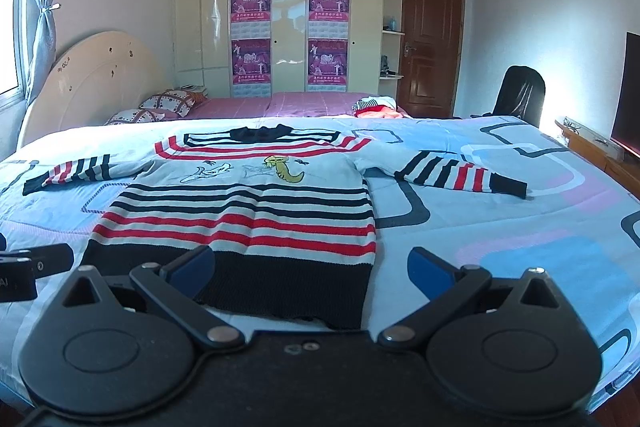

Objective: Fold small clothes

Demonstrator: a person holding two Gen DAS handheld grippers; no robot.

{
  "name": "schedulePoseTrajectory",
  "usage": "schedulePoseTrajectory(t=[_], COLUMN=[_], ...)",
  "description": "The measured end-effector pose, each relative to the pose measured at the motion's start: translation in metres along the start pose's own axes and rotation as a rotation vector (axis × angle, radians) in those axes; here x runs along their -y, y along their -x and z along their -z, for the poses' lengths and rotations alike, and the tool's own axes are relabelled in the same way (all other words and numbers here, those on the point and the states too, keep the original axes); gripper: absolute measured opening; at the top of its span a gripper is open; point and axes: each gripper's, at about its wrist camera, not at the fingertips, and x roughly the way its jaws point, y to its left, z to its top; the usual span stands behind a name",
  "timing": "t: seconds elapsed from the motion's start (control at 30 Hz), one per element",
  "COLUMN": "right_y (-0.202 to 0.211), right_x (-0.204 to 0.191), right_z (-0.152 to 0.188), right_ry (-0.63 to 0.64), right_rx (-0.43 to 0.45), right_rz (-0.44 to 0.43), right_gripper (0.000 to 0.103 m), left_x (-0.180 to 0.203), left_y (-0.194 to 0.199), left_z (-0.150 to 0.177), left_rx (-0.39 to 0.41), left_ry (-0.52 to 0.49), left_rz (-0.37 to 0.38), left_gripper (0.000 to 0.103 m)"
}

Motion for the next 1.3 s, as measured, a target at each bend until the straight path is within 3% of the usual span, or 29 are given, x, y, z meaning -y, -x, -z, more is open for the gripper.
schedulePoseTrajectory(t=[1.3], right_y=[0.0035], right_x=[0.0030], right_z=[-0.0012], right_ry=[-0.003], right_rx=[0.010], right_rz=[-0.002], right_gripper=[0.103], left_x=[0.0085], left_y=[0.0009], left_z=[-0.0008], left_rx=[0.012], left_ry=[-0.014], left_rz=[-0.010], left_gripper=[0.103])
